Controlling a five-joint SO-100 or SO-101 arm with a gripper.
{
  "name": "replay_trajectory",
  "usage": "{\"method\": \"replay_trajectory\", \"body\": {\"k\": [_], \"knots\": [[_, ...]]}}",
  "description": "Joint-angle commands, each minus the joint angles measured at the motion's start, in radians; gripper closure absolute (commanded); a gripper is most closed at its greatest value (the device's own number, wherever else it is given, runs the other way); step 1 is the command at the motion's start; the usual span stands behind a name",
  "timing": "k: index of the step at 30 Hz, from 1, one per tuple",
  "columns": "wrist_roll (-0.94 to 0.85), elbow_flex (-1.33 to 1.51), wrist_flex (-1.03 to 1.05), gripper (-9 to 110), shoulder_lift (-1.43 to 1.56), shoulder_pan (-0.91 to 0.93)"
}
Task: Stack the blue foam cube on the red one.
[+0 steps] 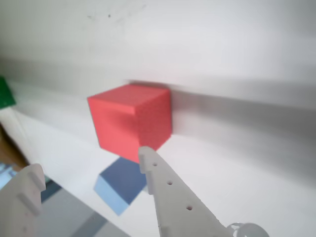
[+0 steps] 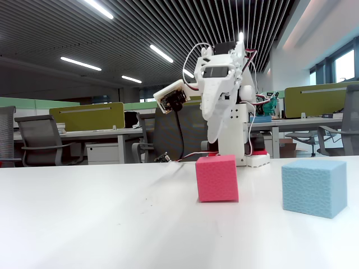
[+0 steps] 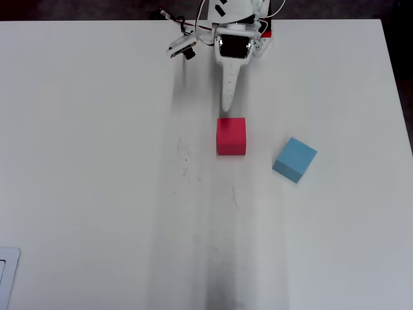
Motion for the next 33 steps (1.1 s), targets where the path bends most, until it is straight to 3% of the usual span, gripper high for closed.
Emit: {"method": "replay_trajectory", "body": {"k": [1, 3, 12, 25, 33], "knots": [[-0.002, 0.037, -0.172, 76, 0.006, -0.005], [-0.009, 0.064, -0.252, 76, 0.006, -0.020], [-0.002, 0.063, -0.247, 75, 0.006, -0.029], [0.000, -0.002, -0.049, 75, 0.006, -0.086], [0.002, 0.002, -0.060, 76, 0.006, -0.087]]}}
